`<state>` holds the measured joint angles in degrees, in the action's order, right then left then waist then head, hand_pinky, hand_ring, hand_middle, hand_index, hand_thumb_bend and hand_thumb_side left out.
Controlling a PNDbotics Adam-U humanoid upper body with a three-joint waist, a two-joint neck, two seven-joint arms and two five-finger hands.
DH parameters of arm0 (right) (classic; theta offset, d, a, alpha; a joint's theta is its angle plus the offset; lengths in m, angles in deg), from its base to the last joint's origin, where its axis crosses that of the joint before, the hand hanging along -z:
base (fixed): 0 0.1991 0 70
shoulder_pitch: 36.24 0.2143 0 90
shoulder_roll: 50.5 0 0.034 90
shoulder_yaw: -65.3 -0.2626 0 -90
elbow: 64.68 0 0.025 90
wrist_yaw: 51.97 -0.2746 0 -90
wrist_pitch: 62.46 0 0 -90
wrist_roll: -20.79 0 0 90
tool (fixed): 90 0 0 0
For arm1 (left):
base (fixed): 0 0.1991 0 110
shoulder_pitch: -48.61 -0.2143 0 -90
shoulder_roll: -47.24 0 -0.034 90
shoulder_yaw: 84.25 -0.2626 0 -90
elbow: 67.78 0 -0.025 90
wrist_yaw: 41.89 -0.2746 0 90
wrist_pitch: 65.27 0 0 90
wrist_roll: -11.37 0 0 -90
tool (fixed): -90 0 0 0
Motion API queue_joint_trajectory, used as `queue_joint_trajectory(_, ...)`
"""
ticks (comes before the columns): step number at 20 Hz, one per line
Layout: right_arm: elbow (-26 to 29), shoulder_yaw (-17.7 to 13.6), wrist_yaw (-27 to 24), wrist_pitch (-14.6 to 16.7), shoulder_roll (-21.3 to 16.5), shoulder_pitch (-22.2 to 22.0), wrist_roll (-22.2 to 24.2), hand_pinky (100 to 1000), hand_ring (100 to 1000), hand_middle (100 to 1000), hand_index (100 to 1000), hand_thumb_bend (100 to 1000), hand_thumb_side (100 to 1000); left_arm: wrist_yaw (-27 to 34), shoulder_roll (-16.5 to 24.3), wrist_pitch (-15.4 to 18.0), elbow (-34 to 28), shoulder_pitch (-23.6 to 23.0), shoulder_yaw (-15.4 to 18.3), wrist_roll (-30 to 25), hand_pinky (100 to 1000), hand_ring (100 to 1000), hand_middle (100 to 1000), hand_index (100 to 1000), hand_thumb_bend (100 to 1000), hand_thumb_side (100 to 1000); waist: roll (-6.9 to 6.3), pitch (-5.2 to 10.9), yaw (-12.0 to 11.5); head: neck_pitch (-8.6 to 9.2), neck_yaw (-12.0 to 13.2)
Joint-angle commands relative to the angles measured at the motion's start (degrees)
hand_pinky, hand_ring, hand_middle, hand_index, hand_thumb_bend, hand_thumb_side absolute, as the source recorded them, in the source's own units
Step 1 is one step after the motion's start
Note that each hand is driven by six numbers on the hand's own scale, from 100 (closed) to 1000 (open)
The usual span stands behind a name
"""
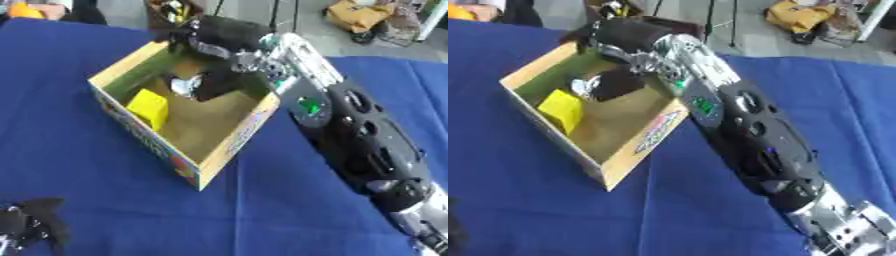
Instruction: Pick up objects on the table and place them in the box.
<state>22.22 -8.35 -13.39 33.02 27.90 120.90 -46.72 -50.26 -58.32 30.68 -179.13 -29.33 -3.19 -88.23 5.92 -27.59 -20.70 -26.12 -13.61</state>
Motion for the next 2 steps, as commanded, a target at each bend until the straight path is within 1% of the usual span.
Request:
queue_joint_trajectory(1,9.13,-3.49,-6.86,-6.39,-5.17,-0.91,-4.52,813,785,634,896,100,534,-0.18,-0.02,-0.06,-0.55,-0.2,0.39,0.22,337,444,445,726,100,1000,-0.83,2.07,0.58,-0.61,1.11)
queue_joint_trajectory(2,11.9,-4.07,-8.76,-8.22,-6.54,-1.9,-5.84,810,783,628,891,100,519,-0.18,0.0,-0.08,-0.53,-0.32,0.47,0.29,337,444,445,726,100,1000,-0.92,2.21,0.83,-0.77,1.37)
